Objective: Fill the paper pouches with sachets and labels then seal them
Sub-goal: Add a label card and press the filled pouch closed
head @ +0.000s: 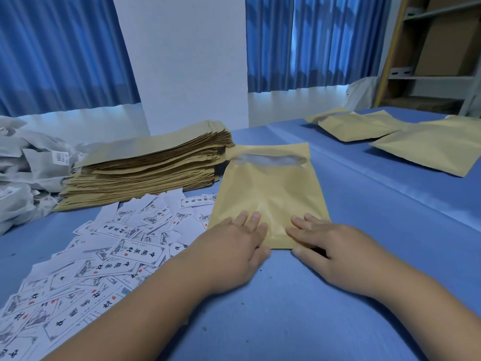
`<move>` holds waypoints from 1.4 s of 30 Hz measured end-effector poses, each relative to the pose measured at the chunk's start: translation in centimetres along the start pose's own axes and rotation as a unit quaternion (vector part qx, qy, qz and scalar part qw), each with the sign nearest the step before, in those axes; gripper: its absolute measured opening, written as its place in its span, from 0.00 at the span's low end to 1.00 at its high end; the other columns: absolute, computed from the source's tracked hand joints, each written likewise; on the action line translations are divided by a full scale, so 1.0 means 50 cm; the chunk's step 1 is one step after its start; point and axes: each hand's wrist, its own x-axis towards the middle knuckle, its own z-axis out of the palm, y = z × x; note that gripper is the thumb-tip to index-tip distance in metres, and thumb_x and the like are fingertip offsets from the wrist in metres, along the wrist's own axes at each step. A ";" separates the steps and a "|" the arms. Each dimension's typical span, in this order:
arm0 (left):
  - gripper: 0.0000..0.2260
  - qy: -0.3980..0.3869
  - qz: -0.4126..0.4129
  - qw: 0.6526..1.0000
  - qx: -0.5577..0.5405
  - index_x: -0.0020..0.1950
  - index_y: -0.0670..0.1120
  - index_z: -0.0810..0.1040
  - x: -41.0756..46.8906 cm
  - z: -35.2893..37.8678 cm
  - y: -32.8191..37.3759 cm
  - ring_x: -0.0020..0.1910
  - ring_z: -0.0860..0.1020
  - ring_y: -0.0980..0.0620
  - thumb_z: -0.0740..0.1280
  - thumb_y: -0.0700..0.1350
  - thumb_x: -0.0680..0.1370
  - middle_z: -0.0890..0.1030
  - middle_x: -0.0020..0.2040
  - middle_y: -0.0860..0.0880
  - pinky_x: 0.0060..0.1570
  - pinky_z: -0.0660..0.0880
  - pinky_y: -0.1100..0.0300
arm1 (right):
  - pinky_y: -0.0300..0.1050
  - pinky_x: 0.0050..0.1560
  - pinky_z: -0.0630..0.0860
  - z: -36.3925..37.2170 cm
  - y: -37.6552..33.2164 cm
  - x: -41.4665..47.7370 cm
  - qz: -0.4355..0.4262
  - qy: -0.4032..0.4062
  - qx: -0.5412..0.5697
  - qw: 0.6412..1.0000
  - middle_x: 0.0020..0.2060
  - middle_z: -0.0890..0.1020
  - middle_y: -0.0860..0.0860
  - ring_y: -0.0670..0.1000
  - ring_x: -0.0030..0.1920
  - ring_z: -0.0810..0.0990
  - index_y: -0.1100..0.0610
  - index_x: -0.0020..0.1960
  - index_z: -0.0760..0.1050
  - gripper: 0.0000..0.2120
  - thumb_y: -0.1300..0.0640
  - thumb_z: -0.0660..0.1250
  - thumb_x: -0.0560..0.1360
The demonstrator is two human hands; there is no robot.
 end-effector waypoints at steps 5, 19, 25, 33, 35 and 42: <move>0.24 -0.032 -0.023 0.999 -0.017 0.78 0.59 0.47 -0.010 0.000 0.021 0.78 0.45 0.44 0.44 0.60 0.82 0.42 0.79 0.46 0.75 0.47 0.47 | 0.35 0.73 0.55 -0.004 0.000 -0.004 -0.012 0.015 -0.016 1.000 0.73 0.56 0.33 0.34 0.74 0.51 0.37 0.72 0.63 0.22 0.39 0.53 0.79; 0.12 0.083 -0.020 0.989 0.117 0.54 0.47 0.74 -0.004 -0.010 0.080 0.32 0.56 0.52 0.51 0.47 0.83 0.75 0.49 0.47 0.28 0.49 0.57 | 0.44 0.39 0.71 -0.005 -0.037 -0.005 -0.064 0.113 -0.182 0.975 0.47 0.82 0.44 0.45 0.52 0.79 0.49 0.51 0.76 0.23 0.44 0.43 0.80; 0.15 0.183 -0.081 0.979 0.032 0.53 0.47 0.74 0.001 -0.003 0.066 0.50 0.73 0.46 0.53 0.54 0.82 0.77 0.50 0.46 0.39 0.60 0.56 | 0.43 0.20 0.64 0.001 -0.041 0.001 -0.051 0.233 -0.172 0.956 0.22 0.74 0.51 0.56 0.21 0.72 0.58 0.28 0.71 0.15 0.60 0.74 0.70; 0.16 0.296 -0.036 0.951 0.083 0.37 0.43 0.77 -0.013 -0.038 0.007 0.29 0.71 0.44 0.73 0.30 0.54 0.74 0.34 0.45 0.27 0.58 0.58 | 0.44 0.23 0.70 0.000 -0.021 -0.004 -0.041 0.385 -0.120 0.914 0.28 0.78 0.52 0.57 0.27 0.77 0.59 0.36 0.78 0.20 0.52 0.54 0.78; 0.13 0.315 -0.040 0.945 0.075 0.36 0.41 0.76 -0.018 -0.037 -0.011 0.28 0.71 0.43 0.72 0.28 0.56 0.73 0.32 0.44 0.25 0.60 0.57 | 0.43 0.24 0.69 -0.001 -0.019 -0.004 -0.046 0.401 -0.122 0.907 0.30 0.79 0.52 0.57 0.29 0.78 0.59 0.37 0.79 0.19 0.52 0.55 0.78; 0.12 0.353 -0.067 0.929 0.090 0.34 0.43 0.78 -0.032 -0.043 -0.062 0.30 0.72 0.44 0.77 0.32 0.59 0.75 0.31 0.46 0.30 0.60 0.56 | 0.43 0.27 0.69 -0.003 -0.010 -0.004 -0.062 0.425 -0.094 0.898 0.30 0.79 0.51 0.57 0.30 0.77 0.58 0.38 0.79 0.17 0.54 0.57 0.79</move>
